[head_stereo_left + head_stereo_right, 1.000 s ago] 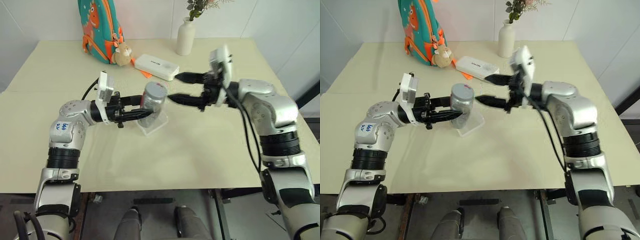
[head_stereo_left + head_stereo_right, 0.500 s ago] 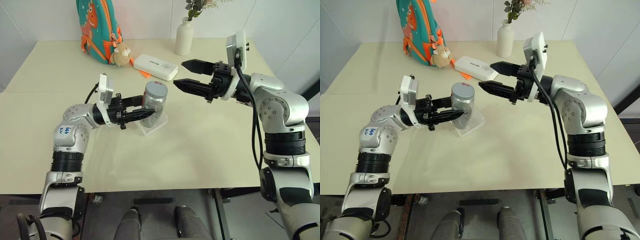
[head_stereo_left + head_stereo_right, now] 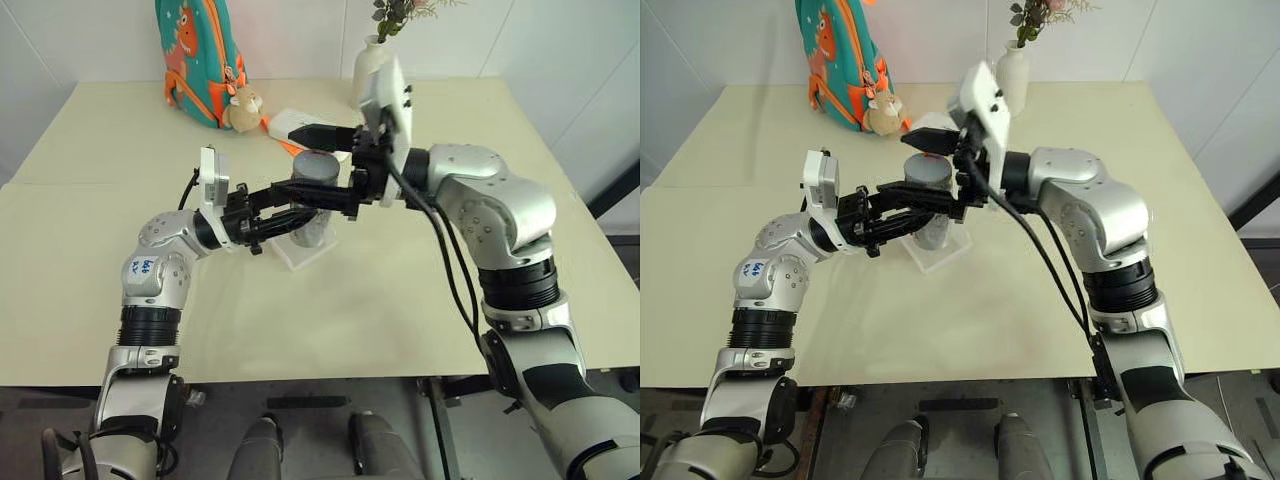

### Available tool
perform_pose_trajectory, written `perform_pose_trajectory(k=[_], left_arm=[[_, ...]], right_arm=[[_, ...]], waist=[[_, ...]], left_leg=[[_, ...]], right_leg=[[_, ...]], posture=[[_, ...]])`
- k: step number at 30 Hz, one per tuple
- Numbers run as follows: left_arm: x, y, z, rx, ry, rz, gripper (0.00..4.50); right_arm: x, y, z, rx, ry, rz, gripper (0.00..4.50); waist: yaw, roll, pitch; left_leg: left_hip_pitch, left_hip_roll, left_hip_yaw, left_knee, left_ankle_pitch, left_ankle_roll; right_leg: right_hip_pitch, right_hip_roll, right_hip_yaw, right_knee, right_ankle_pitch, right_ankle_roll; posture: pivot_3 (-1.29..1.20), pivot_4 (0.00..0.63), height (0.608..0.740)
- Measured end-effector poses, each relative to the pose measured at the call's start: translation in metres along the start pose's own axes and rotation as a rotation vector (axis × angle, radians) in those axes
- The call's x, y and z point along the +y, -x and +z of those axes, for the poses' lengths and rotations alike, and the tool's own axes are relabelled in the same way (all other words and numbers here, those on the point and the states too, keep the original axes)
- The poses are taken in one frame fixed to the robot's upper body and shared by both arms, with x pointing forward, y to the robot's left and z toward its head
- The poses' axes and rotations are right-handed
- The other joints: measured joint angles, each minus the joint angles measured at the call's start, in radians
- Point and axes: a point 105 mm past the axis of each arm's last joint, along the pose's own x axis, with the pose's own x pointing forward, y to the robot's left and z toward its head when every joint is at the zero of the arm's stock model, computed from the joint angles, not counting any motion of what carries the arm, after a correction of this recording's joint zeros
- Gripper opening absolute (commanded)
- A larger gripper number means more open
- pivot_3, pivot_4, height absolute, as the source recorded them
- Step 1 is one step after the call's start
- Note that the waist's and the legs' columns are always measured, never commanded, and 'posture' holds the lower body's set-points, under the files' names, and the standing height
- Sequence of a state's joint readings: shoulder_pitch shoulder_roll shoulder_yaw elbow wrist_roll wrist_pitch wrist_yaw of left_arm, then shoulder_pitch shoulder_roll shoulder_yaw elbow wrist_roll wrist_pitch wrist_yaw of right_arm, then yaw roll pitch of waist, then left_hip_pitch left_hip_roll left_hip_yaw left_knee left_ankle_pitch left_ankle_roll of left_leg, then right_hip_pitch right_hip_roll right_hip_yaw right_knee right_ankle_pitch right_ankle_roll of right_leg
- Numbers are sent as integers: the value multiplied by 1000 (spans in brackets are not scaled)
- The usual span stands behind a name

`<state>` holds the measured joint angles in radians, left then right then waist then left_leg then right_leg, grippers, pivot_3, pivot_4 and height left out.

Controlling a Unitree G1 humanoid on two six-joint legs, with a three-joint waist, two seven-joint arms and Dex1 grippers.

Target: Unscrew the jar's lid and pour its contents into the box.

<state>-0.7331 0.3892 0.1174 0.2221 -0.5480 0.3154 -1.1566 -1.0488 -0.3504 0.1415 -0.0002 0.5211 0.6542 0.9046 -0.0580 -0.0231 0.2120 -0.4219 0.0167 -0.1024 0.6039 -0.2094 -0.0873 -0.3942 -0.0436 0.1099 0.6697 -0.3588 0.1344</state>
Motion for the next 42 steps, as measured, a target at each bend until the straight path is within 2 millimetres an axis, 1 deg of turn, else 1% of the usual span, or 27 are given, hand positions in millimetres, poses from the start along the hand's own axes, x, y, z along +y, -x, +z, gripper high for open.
perform_pose_trajectory(k=[2,8,14,20,42], left_arm=[[0,-1,0,-3,2,0,1988],[-1,0,-1,-3,3,2,1988],[-1,1,-2,-2,6,3,1988],[-1,1,-2,-3,6,7,1988],[2,1,-2,-2,5,30,1988]], right_arm=[[-2,-2,-3,17,21,-6,4436],[-11,1,-7,27,20,-34,4436],[-15,10,0,-3,12,-45,4436],[-17,18,4,-27,-15,-40,4436],[-24,42,-1,-14,-41,-54,4436]], waist=[[-1,0,0],[0,0,0],[0,0,0],[0,0,0],[1,0,0]], left_leg=[[0,0,0,0,0,0],[0,0,0,0,0,0],[0,0,0,0,0,0],[0,0,0,0,0,0],[0,0,0,0,0,0]], right_leg=[[0,0,0,0,0,0],[0,0,0,0,0,0],[0,0,0,0,0,0],[0,0,0,0,0,0],[0,0,0,-1,0,0]], posture=[[0,150,740],[0,150,740],[0,150,740],[0,150,740],[0,150,740]])
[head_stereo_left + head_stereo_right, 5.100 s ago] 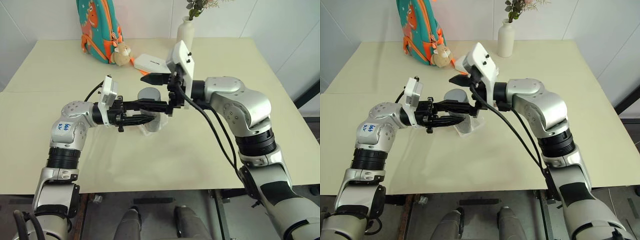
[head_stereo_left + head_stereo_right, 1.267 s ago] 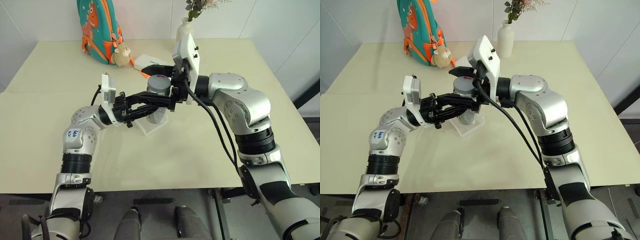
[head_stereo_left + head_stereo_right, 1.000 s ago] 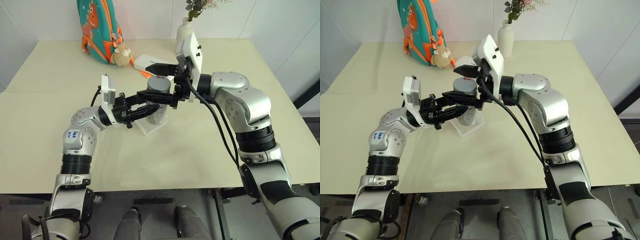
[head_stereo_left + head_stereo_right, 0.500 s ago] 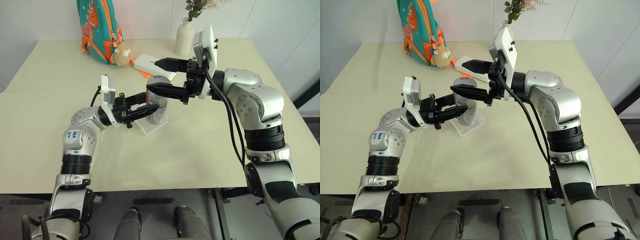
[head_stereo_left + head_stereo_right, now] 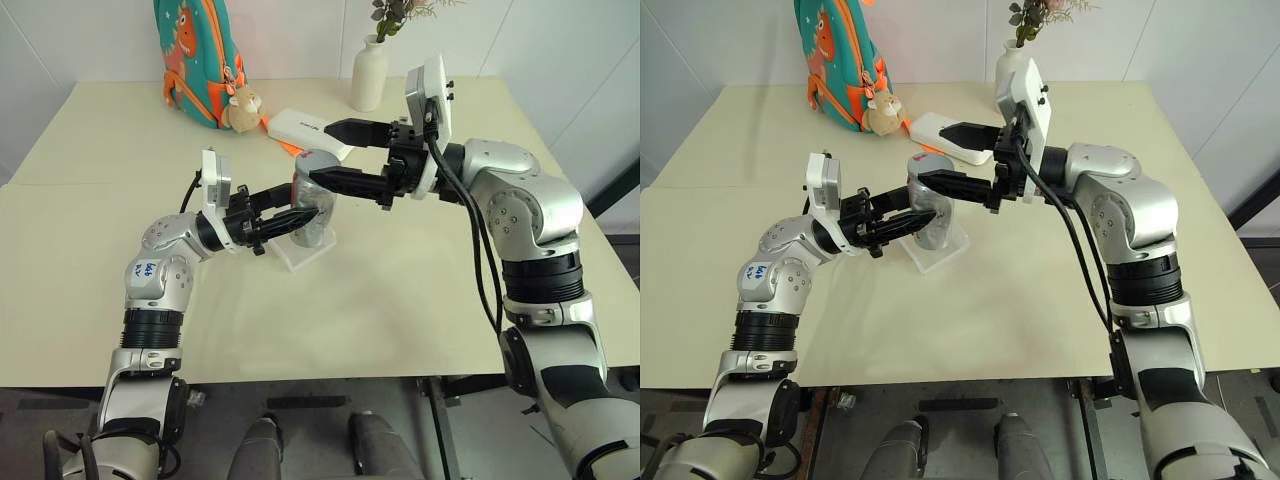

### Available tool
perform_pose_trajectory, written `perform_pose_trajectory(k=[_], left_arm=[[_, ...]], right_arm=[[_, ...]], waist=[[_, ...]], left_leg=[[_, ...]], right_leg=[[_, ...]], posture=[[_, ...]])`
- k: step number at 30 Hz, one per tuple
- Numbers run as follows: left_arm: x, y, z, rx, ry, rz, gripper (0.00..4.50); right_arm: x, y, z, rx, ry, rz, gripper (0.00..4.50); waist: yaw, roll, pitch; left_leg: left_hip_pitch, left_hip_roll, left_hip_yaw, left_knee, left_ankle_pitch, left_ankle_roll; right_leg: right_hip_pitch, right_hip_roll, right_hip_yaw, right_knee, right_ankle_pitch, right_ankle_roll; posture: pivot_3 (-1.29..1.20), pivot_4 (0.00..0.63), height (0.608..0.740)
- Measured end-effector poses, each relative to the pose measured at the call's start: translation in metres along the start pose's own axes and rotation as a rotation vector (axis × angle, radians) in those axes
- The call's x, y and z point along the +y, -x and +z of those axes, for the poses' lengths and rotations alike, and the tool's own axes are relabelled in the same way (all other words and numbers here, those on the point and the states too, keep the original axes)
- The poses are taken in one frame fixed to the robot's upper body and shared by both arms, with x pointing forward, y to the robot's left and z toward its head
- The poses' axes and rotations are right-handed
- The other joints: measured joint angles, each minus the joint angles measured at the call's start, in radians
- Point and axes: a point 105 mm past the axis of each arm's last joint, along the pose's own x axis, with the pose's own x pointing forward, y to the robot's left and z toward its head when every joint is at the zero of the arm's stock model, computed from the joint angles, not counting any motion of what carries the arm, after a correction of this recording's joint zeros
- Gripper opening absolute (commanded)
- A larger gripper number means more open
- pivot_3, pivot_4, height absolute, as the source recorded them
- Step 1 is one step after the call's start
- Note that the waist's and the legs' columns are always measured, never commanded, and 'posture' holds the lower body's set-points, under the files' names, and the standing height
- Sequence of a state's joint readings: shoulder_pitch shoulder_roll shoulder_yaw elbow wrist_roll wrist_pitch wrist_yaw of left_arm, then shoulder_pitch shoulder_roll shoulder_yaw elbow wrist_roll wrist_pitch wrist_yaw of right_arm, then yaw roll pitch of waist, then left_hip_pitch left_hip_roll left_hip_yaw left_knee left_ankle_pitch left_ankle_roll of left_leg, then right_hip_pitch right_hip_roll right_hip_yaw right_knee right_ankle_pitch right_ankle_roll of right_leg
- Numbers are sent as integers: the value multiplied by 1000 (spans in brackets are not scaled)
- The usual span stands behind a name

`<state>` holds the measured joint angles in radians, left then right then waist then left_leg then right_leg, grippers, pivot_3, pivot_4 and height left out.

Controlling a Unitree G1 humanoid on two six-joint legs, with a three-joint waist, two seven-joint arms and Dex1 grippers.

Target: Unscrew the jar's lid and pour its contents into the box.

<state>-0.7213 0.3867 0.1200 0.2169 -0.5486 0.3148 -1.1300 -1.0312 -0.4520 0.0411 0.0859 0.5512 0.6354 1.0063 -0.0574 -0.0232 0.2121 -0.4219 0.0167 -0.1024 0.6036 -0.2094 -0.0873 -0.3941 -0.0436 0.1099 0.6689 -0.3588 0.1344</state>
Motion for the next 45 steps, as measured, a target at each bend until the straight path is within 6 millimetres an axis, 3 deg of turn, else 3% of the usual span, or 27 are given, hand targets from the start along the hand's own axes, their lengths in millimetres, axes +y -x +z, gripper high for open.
perform_pose_trajectory(k=[6,17,24,31,45], left_arm=[[1,1,0,3,-1,4,1988],[0,1,0,1,-2,-2,1988],[-1,1,1,-9,-9,-7,1988],[-1,1,2,-12,-15,-8,1988],[-1,1,2,-14,-18,-8,1988]], right_arm=[[-12,12,-1,-1,-18,-51,4436],[-14,16,-2,-15,-51,-61,4436],[3,2,4,-53,-86,14,4436],[14,-12,-5,-19,-130,70,4436],[16,-22,-4,-1,-130,88,4436]], waist=[[0,0,0],[0,0,0],[0,0,0],[-1,0,0],[0,0,0]], left_leg=[[0,0,0,0,0,0],[0,0,0,-1,0,0],[0,0,0,-1,0,0],[0,0,0,-1,0,0],[0,0,0,-1,0,0]], right_leg=[[0,0,0,0,0,0],[0,0,0,-1,0,0],[0,0,0,-1,0,0],[0,0,0,-1,0,0],[0,0,0,-1,0,0]], posture=[[0,150,740],[0,150,740],[0,150,740],[0,150,740],[0,150,740]])
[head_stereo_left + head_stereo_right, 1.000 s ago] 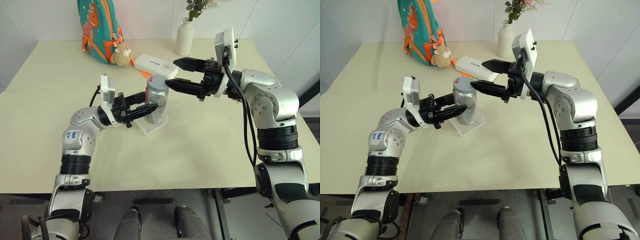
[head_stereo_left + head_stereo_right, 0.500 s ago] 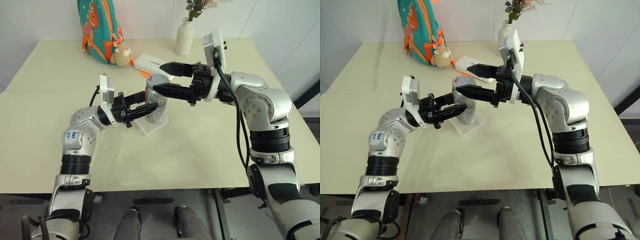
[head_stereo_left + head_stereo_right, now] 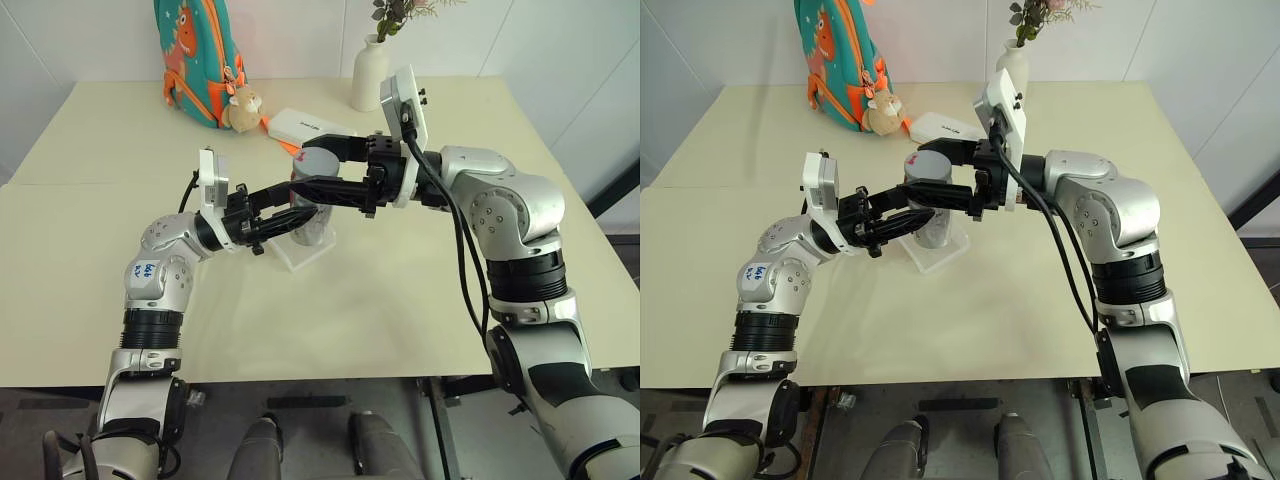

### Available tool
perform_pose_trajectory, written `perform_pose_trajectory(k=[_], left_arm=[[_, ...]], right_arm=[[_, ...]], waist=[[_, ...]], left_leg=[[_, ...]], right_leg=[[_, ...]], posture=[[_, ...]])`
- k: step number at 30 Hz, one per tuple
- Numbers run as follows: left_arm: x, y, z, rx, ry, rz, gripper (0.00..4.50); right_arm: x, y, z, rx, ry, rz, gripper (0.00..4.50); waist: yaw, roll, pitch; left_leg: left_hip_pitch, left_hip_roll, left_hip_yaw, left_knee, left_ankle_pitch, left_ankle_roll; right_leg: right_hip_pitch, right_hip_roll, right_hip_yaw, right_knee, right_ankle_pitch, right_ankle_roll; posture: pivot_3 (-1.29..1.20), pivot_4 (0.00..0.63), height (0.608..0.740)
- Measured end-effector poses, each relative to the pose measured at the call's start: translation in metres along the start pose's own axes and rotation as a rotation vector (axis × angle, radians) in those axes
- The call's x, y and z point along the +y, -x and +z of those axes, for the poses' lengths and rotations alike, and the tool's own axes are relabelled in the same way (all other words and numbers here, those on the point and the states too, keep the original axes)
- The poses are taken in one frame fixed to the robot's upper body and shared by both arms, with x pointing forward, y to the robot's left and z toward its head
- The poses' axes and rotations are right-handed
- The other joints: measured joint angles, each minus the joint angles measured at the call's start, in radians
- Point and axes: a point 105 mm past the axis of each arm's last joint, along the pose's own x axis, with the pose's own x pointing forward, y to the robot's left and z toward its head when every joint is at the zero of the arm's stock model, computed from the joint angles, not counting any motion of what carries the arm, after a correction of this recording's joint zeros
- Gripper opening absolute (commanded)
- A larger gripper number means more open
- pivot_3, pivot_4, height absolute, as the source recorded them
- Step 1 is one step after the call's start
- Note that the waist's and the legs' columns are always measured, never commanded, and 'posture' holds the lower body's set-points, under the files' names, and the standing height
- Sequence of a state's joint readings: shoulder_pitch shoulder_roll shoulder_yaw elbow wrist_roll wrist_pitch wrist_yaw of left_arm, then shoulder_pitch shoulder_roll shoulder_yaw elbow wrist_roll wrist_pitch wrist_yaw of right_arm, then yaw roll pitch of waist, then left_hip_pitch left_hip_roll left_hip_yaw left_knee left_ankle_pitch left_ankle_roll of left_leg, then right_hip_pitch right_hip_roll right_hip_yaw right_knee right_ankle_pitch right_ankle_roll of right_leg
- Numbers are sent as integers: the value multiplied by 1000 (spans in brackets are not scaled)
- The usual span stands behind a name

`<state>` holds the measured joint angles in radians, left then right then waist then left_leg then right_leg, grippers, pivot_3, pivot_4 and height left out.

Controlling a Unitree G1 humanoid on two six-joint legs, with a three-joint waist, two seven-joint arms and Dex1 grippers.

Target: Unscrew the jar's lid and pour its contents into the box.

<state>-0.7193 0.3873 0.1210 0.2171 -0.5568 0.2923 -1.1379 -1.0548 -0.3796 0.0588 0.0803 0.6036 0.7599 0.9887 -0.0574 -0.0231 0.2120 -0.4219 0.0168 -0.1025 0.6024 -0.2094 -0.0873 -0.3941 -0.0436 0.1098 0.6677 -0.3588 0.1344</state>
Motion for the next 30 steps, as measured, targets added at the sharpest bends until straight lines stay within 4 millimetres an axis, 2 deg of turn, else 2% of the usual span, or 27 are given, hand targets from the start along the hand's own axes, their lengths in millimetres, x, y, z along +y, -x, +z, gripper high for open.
perform_pose_trajectory(k=[7,10,13,22,27,30], left_arm=[[0,0,0,-1,-2,0,1988],[0,0,0,-2,-5,0,1988],[-1,0,1,-4,-8,-5,1988],[-1,1,7,-35,-15,-10,1988],[-1,2,4,-23,-6,-4,1988],[-1,1,3,-20,-4,-5,1988]], right_arm=[[0,0,0,-1,-1,1,4436],[1,-1,0,-5,-2,4,3835],[1,-1,2,-17,-5,4,2831],[2,-4,9,-102,-96,9,2831],[2,6,43,-272,-155,14,2831],[2,14,44,-266,-138,-18,2831]], waist=[[0,0,0],[0,0,0],[0,0,0],[-1,0,0],[1,0,0],[1,0,0]], left_leg=[[0,0,0,0,0,0],[0,0,0,0,0,0],[0,0,0,0,0,0],[0,0,0,0,0,0],[0,0,0,-1,0,0],[0,0,0,-1,0,0]], right_leg=[[0,0,0,0,0,0],[0,0,0,0,0,0],[0,0,0,0,0,0],[0,0,0,0,0,0],[0,0,0,0,0,0],[0,0,0,-1,0,0]], posture=[[0,150,740],[0,150,740],[0,150,740],[0,150,740],[0,150,740],[0,150,740]])
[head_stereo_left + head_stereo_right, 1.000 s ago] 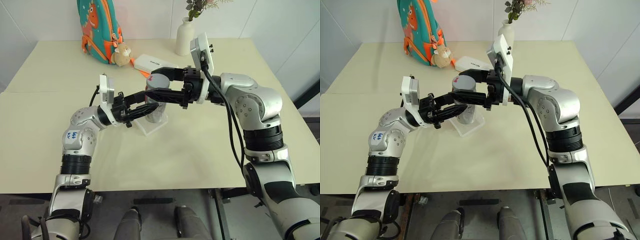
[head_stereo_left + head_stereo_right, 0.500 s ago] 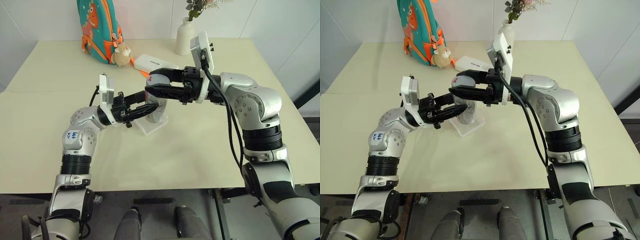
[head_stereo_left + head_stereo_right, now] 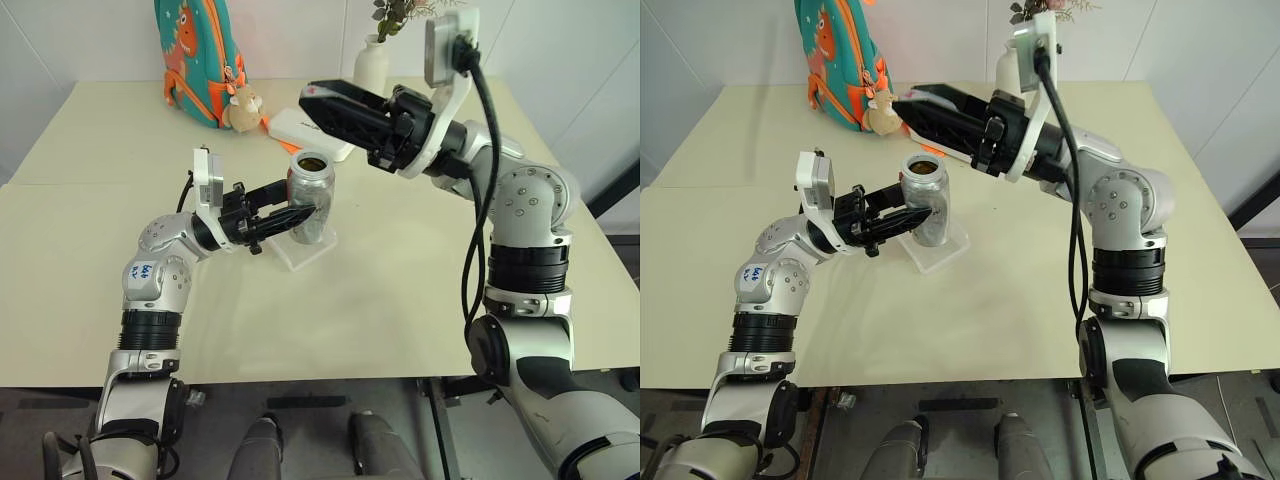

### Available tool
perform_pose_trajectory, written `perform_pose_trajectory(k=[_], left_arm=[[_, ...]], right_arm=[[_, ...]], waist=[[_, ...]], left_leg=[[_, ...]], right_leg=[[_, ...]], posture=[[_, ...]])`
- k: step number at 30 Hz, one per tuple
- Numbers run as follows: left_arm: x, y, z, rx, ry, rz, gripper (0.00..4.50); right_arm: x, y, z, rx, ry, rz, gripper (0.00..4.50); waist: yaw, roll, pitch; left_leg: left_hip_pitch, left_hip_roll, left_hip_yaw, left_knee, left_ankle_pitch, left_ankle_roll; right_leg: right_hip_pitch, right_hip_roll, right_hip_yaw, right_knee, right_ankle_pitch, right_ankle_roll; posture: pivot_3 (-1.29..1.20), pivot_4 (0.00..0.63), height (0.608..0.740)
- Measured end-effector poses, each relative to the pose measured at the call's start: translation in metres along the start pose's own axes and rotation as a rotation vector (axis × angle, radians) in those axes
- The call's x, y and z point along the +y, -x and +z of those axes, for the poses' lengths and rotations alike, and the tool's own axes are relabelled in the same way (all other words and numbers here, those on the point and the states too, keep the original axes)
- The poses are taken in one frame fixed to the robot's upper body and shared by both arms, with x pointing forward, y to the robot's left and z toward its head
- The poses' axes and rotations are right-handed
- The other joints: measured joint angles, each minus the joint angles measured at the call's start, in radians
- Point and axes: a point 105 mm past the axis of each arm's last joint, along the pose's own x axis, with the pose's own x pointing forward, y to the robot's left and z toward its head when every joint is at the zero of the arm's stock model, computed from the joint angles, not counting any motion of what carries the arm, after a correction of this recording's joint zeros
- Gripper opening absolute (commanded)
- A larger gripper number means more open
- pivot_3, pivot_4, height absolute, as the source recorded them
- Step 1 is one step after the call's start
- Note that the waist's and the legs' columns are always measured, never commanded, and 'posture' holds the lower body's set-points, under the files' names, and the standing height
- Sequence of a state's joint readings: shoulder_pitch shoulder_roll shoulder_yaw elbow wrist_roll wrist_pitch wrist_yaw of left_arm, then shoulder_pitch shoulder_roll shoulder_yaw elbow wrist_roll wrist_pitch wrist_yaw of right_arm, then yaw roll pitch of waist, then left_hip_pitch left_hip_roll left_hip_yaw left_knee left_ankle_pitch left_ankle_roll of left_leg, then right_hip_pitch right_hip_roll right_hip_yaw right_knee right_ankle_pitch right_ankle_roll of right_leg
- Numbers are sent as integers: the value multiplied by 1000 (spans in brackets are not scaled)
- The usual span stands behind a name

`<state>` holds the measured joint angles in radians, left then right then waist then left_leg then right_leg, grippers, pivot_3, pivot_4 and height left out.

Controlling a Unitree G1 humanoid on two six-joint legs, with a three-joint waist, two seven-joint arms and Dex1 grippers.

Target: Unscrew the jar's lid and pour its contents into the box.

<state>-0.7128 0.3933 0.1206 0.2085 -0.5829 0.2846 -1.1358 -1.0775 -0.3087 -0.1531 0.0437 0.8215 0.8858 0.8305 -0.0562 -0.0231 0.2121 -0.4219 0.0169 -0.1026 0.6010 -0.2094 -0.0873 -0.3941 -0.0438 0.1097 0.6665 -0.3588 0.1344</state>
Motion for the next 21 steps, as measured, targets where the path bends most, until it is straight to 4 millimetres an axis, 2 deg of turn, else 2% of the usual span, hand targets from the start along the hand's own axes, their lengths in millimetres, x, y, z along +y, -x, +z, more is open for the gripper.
perform_pose_trajectory(k=[6,8,10,13,15,18,21], left_arm=[[1,5,-2,14,6,20,1988],[1,7,-1,19,0,25,1988],[5,15,3,29,-15,54,1988],[10,22,9,22,-34,92,1988],[11,24,10,19,-32,104,1988],[13,24,9,19,-26,113,1988],[14,24,10,15,-17,123,1988]], right_arm=[[-13,43,-18,132,185,-198,2831],[-20,74,-31,195,265,-307,2831],[-30,112,-52,262,281,-438,2831],[-37,168,-91,358,255,-618,2831],[-40,192,-107,374,213,-706,2831],[-44,209,-113,336,198,-787,2831],[-45,216,-119,308,189,-832,2831]], waist=[[2,0,0],[5,0,0],[7,0,0],[9,0,0],[2,0,0],[-4,0,0],[-3,0,0]], left_leg=[[0,0,0,-3,0,0],[0,0,0,-4,0,0],[-1,0,1,-4,0,1],[0,0,1,-4,0,1],[1,0,2,-3,0,1],[2,0,2,-3,2,2],[2,0,2,-3,3,2]], right_leg=[[0,0,0,-4,0,0],[1,0,0,-5,0,0],[1,-1,0,-6,0,0],[1,0,0,-6,0,0],[1,0,2,-5,0,1],[1,1,2,-3,2,2],[2,1,2,-3,3,2]], posture=[[0,150,740],[0,150,740],[0,150,740],[0,150,740],[0,150,740],[0,150,740],[0,150,740]])
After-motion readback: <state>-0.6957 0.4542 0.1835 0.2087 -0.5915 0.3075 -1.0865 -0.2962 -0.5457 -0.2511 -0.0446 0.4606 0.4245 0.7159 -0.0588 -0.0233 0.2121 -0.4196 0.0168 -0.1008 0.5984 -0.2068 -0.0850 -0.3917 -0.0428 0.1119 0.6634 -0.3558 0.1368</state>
